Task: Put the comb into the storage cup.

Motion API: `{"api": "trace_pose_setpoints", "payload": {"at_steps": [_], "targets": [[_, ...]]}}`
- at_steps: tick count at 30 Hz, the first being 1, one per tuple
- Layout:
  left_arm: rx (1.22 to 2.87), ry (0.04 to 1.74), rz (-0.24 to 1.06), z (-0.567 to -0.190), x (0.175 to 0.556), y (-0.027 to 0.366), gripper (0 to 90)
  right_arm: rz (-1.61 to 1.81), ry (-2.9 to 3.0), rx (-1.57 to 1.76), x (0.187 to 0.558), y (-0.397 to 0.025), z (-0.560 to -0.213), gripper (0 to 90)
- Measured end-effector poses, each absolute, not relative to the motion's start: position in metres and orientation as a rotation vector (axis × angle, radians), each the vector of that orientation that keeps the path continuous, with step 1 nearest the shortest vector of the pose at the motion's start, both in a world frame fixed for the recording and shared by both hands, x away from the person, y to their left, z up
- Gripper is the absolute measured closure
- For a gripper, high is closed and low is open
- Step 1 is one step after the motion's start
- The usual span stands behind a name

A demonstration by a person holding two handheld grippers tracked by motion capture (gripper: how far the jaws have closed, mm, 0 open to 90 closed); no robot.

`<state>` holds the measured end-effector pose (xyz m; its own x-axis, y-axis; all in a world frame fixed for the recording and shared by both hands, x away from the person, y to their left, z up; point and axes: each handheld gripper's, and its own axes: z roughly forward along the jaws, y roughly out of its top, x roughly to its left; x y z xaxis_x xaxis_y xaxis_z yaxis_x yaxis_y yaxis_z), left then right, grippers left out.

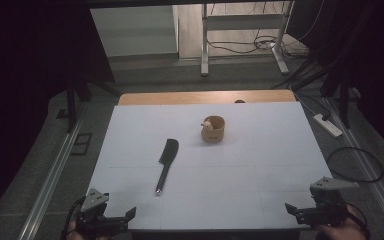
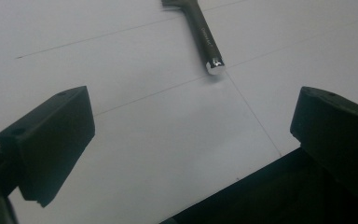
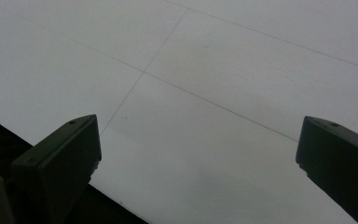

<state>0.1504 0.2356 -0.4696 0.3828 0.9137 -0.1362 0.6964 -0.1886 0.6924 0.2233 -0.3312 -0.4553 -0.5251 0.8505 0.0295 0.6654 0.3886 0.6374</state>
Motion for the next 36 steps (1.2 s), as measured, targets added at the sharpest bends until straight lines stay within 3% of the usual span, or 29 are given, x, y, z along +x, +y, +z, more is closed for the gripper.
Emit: {"api": "trace_pose_setpoints", "payload": {"at_steps": [21,36], "targets": [[1.970,1.337,0.417,-0.469,0.153,0.233,0.0,0.860,2.353,1.325,0.224,-0.330,-0.456,0.0],[1.997,1.285,0.352,-0.470,0.165,0.230,0.6,0.857,2.358,1.326,0.225,-0.330,-0.456,0.0]]}}
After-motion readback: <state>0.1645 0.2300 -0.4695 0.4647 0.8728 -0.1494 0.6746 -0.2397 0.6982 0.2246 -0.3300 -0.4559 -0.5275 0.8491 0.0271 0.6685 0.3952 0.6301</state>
